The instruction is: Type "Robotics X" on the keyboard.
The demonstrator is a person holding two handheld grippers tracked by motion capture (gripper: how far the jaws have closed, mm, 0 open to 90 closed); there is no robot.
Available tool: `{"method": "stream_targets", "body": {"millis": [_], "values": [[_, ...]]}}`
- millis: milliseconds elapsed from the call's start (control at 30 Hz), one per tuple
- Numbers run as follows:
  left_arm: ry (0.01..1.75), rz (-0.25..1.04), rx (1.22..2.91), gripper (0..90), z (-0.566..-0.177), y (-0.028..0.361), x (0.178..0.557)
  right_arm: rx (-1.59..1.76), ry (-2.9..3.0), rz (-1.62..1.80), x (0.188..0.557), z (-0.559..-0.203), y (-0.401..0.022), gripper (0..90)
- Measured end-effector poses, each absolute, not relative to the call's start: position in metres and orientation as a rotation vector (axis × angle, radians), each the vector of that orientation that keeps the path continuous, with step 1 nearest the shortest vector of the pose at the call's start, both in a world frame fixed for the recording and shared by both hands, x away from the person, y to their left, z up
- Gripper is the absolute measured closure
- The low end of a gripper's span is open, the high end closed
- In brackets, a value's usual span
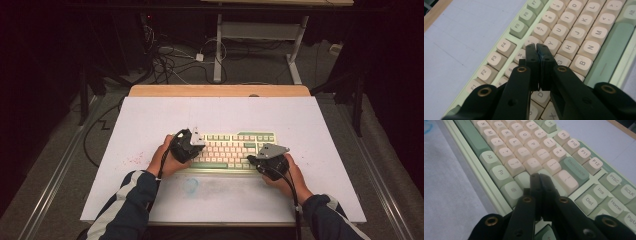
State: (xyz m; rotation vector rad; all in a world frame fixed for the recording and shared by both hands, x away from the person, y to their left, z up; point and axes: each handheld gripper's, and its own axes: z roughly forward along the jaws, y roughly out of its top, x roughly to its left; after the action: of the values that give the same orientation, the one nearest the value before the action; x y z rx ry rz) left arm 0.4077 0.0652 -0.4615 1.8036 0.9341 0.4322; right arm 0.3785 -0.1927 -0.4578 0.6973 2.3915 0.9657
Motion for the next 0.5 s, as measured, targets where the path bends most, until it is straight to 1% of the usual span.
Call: {"method": "stream_targets", "body": {"millis": [333, 367, 500], "values": [[0.955, 0.435, 1.812, 84.5, -0.4644, 0.0666, 0.4102, 0.695, 2.39, 0.963, 0.3784, -0.4578, -0.1925, 90.0], [0.964, 0.449, 1.841, 84.5, -0.4691, 0.0652, 0.411, 0.695, 2.39, 0.963, 0.3784, -0.4578, -0.1925, 90.0], [0.958, 0.459, 1.832, 84.5, -0.4693, 0.0648, 0.4102, 0.693, 2.39, 0.962, 0.3783, -0.4578, -0.1924, 90.0]]}}
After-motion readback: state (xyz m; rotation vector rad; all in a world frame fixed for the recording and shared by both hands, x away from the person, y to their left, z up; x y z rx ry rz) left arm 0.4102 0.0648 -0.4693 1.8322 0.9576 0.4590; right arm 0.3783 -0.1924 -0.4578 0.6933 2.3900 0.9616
